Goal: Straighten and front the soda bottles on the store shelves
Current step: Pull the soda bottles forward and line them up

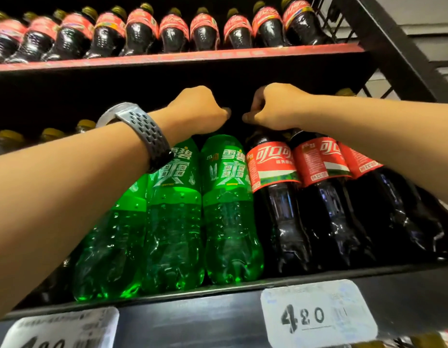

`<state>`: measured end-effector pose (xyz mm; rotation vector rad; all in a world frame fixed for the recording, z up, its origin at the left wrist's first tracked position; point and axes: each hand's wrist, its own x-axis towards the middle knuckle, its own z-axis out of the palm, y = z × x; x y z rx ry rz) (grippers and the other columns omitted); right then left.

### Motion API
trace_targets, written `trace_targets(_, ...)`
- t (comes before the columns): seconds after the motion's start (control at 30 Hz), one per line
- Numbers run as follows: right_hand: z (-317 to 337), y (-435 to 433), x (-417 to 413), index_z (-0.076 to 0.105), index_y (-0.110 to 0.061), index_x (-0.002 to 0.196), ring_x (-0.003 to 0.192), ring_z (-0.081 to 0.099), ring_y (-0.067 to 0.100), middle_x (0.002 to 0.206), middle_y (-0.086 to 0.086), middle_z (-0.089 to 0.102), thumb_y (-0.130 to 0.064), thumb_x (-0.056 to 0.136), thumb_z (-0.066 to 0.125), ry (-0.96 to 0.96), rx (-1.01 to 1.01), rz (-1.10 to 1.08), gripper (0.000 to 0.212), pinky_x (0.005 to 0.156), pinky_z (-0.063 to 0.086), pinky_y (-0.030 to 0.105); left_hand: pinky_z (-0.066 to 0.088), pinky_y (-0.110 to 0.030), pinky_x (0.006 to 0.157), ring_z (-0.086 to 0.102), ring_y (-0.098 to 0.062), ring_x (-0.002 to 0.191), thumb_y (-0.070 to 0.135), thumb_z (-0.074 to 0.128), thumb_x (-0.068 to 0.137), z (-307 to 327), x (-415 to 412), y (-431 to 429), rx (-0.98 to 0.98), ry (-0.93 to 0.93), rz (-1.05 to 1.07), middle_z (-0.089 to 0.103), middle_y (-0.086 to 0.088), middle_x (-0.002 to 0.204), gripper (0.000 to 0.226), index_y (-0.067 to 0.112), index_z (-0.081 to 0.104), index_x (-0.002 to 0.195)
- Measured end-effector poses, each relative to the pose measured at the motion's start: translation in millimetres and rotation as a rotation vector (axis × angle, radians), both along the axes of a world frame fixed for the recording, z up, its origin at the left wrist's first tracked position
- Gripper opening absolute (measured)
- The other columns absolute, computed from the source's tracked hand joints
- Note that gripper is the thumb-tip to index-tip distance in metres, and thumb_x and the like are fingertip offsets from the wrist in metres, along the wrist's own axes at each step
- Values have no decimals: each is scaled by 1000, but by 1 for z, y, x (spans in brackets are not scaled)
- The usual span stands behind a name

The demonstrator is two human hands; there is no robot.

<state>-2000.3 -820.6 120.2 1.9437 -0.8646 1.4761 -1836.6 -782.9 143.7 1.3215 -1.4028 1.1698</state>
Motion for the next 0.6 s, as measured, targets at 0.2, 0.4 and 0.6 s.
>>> trace_targets(0.2, 0, 1, -10, 69, -22, 95, 62, 46, 2, 77, -6, 57, -20, 88, 58, 29, -1, 76, 13, 47, 32, 16, 42, -29, 65, 61, -26, 81, 65, 66, 59, -5, -3, -1, 19, 22, 25, 64, -4, 86, 52, 18, 56, 78)
trace_targets(0.4, 2, -6, -6, 68, -22, 96, 80, 54, 14, 89, -3, 60, -29, 87, 65, 39, -43, 88, 12, 61, 36, 21, 47, -30, 66, 63, -31, 84, 43, 65, 62, -5, -5, -3, 25, 71, 20, 66, -9, 91, 41, 13, 64, 89)
trace_targets(0.6, 3, -7, -8, 70, -23, 99, 83, 52, 14, 92, -2, 60, -37, 86, 65, 28, -58, 72, 19, 69, 37, 23, 41, -28, 62, 62, -30, 84, 39, 65, 70, -6, -5, -1, 7, 77, 19, 66, -9, 93, 36, 12, 65, 92)
